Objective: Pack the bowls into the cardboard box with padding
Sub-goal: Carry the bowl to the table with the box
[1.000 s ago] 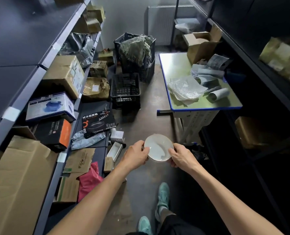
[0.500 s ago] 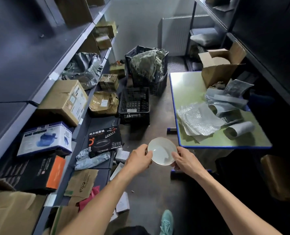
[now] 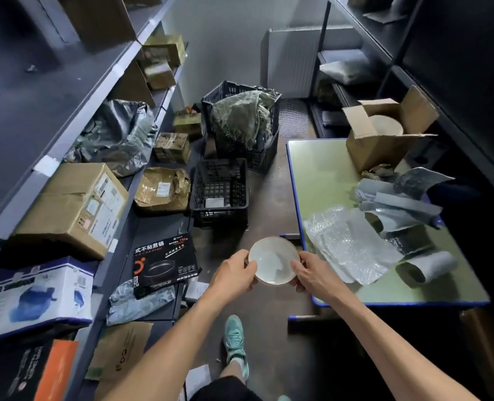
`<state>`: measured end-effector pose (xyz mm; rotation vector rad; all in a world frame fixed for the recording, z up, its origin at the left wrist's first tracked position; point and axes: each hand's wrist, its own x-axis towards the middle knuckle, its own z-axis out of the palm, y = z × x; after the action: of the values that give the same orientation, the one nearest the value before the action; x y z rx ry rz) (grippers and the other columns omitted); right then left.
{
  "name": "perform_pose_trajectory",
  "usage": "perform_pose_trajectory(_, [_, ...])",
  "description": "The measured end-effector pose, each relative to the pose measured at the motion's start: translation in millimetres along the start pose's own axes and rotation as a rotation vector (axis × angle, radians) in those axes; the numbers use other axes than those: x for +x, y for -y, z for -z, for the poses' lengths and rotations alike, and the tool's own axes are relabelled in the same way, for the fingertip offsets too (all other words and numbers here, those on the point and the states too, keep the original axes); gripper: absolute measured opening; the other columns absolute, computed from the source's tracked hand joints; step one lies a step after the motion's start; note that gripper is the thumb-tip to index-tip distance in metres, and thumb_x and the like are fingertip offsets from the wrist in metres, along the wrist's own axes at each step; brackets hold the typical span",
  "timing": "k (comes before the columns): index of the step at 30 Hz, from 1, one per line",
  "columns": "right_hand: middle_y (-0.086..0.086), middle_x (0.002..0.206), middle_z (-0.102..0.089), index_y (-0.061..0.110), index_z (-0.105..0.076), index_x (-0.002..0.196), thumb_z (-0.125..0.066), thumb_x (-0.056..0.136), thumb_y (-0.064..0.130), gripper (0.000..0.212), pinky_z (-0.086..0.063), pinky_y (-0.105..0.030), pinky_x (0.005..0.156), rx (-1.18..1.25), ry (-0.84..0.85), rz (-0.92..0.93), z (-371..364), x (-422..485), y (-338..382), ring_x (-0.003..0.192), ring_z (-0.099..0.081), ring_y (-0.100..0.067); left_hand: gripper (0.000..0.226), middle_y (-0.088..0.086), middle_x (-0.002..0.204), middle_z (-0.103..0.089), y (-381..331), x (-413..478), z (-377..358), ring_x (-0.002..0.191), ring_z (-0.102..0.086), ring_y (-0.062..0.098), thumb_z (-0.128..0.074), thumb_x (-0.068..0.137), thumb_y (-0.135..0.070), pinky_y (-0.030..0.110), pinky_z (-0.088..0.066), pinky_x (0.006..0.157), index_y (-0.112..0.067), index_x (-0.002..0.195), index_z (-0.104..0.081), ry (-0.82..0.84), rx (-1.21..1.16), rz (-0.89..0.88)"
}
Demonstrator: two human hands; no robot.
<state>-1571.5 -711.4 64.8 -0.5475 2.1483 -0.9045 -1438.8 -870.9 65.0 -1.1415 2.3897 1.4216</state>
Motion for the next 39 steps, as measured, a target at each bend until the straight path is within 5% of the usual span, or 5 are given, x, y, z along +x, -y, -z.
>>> perform_pose_trajectory(16, [-0.006, 0.075, -0.071, 0.014, -0.062, 0.099, -0.043, 0.096, 0.021, 0.021, -0.047, -0.019, 0.050, 0.165, -0.127, -0.119, 12, 152, 94, 0.056, -0.063, -0.013, 0.018, -0.007, 0.067, -0.070, -46, 183, 107, 0.067, -0.070, 0.015, -0.045, 0.091, -0.036, 0.041, -0.059, 0.078, -0.024, 0.092, -0.057, 0.132, 0.122, -0.099])
perform_pose_trajectory(28, [-0.002, 0.070, -0.071, 0.017, -0.060, 0.095, -0.042, 0.096, 0.023, 0.019, -0.045, -0.017, 0.049, 0.166, -0.160, -0.187, 68, 265, 83, 0.052, -0.064, -0.010, 0.017, -0.008, 0.076, -0.067, -115, 308, 102, 0.077, -0.070, 0.018, -0.042, 0.095, -0.036, 0.040, -0.057, 0.081, -0.026, 0.098, -0.056, 0.231, 0.291, -0.120])
perform_pose_trajectory(34, [-0.001, 0.072, -0.072, 0.018, -0.059, 0.096, -0.041, 0.092, 0.030, 0.022, -0.056, -0.034, 0.068, 0.174, -0.196, -0.243, 106, 303, 70, 0.059, -0.067, -0.015, 0.020, -0.007, 0.085, -0.067, -165, 357, 88, 0.081, -0.070, 0.019, -0.040, 0.096, -0.036, 0.035, -0.053, 0.077, -0.025, 0.101, -0.056, 0.280, 0.373, -0.145])
perform_pose_trajectory(39, [0.001, 0.077, -0.072, 0.021, -0.058, 0.101, -0.041, 0.095, 0.031, 0.021, -0.053, -0.030, 0.064, 0.223, -0.286, -0.327, 137, 306, 54, 0.065, -0.069, -0.016, 0.026, -0.003, 0.089, -0.069, -202, 389, 59, 0.084, -0.069, 0.023, -0.040, 0.094, -0.036, 0.041, -0.056, 0.083, -0.022, 0.106, -0.058, 0.388, 0.452, -0.204])
